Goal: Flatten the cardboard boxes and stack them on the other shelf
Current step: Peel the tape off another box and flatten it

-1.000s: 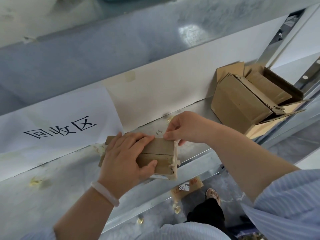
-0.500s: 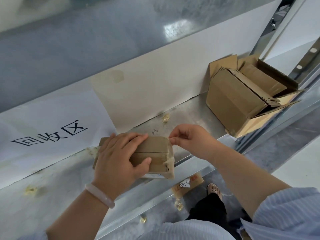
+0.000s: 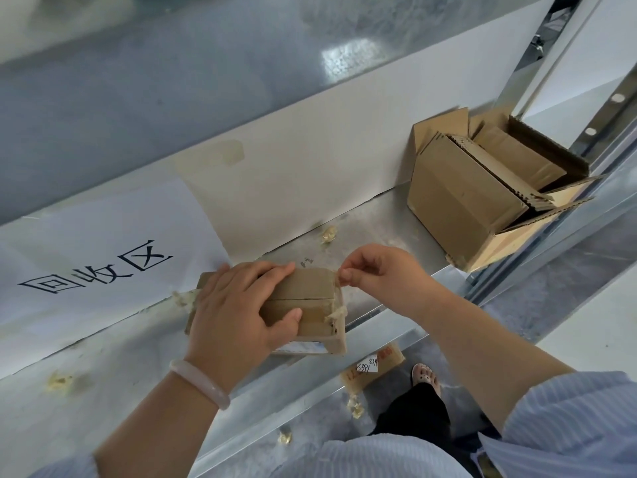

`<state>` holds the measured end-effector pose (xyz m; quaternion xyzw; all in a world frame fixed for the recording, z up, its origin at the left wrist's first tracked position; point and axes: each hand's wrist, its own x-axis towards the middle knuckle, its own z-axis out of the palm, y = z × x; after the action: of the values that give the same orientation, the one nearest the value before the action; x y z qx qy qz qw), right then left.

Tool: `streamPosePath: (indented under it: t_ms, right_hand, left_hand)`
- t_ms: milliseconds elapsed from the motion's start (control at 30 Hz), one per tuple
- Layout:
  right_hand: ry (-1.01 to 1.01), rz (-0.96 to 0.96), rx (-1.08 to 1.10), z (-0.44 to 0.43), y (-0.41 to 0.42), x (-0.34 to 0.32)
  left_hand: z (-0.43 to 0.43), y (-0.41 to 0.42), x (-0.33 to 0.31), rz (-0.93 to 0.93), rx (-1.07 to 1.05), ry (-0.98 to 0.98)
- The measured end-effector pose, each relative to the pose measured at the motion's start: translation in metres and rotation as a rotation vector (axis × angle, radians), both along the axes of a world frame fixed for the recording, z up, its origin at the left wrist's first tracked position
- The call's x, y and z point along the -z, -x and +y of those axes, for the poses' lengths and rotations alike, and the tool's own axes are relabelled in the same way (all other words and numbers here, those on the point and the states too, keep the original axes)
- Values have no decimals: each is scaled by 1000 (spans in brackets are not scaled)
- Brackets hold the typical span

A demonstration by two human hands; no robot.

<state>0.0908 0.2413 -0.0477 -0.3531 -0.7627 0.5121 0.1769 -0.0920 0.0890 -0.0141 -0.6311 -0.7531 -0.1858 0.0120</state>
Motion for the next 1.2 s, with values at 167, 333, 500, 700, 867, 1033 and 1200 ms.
streamPosePath:
  t_ms: [167,333,500,700,867,1033,1200]
  right_hand:
    - [-162,66,9,-10,-6,11]
    - [-407,78,21,-10,1,16]
    - [-571,-22,-38,-11,3,15]
    - [-266,-107,-41,-5,5,10]
    - [300,-24,-36,-4,7,3]
    - [233,205,-64,-11,10,1]
    - [-68,210,-144,-16,15,0]
  left_hand:
    - [2,0,0,16,-6,23]
    - [2,0,-1,17,-2,20]
    - [2,0,0,19,1,22]
    - [2,1,1,27,-13,27]
    - [0,1,2,53,20,-39]
    - [-10,-1,11,136,37,-210]
    - [-15,-7,26,186,-10,-110]
